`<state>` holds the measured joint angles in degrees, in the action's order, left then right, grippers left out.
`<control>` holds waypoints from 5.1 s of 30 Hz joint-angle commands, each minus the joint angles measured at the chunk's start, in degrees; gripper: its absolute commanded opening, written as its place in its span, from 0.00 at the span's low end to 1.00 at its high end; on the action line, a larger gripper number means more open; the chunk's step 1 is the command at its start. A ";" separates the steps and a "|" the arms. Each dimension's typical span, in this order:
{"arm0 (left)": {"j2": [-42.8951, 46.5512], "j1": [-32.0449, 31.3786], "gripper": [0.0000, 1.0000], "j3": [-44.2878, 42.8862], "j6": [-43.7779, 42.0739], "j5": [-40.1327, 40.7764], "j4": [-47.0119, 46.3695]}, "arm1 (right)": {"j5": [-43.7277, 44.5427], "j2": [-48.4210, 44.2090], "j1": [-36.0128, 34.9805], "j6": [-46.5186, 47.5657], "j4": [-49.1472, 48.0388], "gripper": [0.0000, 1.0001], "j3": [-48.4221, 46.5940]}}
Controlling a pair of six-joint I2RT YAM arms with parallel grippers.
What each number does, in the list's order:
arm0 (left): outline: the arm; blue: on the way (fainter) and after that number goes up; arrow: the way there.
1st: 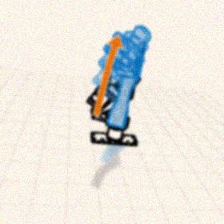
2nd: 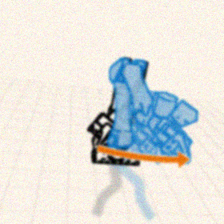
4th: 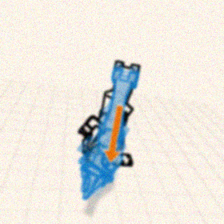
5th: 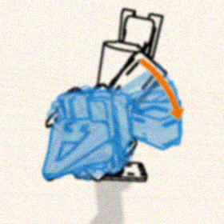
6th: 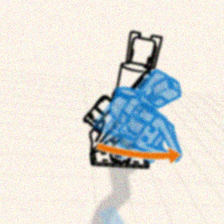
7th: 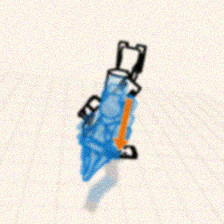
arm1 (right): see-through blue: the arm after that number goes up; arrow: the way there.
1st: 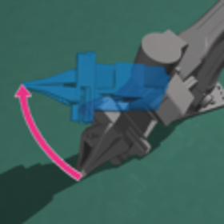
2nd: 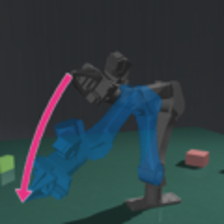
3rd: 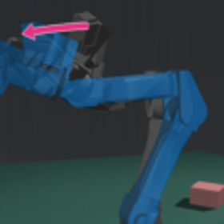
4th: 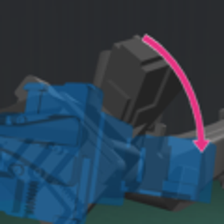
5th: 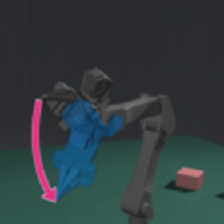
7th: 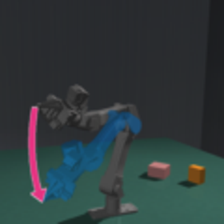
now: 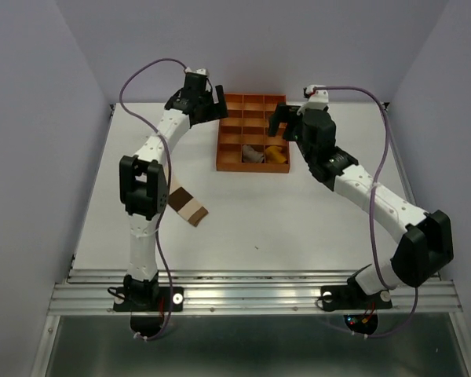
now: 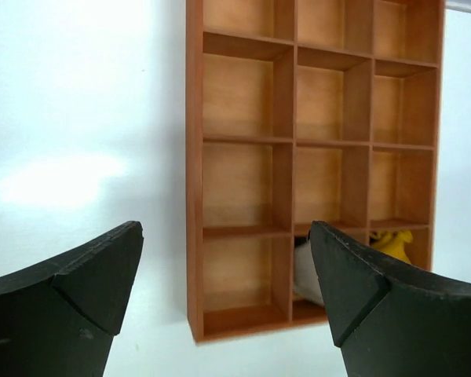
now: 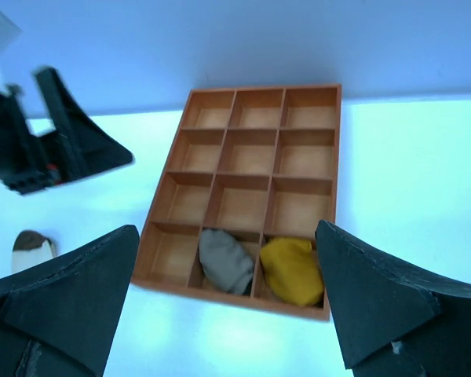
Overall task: Roll the socks
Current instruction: Place the sock in the storage box, then adjust the sock at the center of the board, then roll the sock at the center of the board.
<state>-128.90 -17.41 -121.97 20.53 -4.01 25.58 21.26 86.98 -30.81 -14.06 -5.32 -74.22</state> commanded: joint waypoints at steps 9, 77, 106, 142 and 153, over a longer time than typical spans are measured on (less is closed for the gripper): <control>42.92 -0.17 0.99 48.63 12.06 7.96 -7.82 | -2.88 -23.60 0.05 -11.33 1.10 1.00 19.80; 59.39 -13.72 0.99 71.17 16.22 4.28 -5.97 | -27.41 -22.30 -11.17 18.06 -3.12 1.00 34.58; 23.27 -6.68 0.99 55.36 1.62 1.09 -12.67 | -20.73 0.02 -29.84 35.24 11.38 1.00 25.00; 39.60 0.27 0.99 56.92 14.88 15.61 -2.73 | -32.86 18.13 -28.79 53.88 9.45 0.85 8.56; 41.98 1.06 0.99 63.79 16.64 16.05 -5.45 | -34.08 23.41 -27.73 52.92 9.45 0.66 5.49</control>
<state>-89.38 -16.64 -58.87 35.77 10.31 20.84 -11.20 109.30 -59.53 39.00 4.36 -66.72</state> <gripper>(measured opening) 0.986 0.673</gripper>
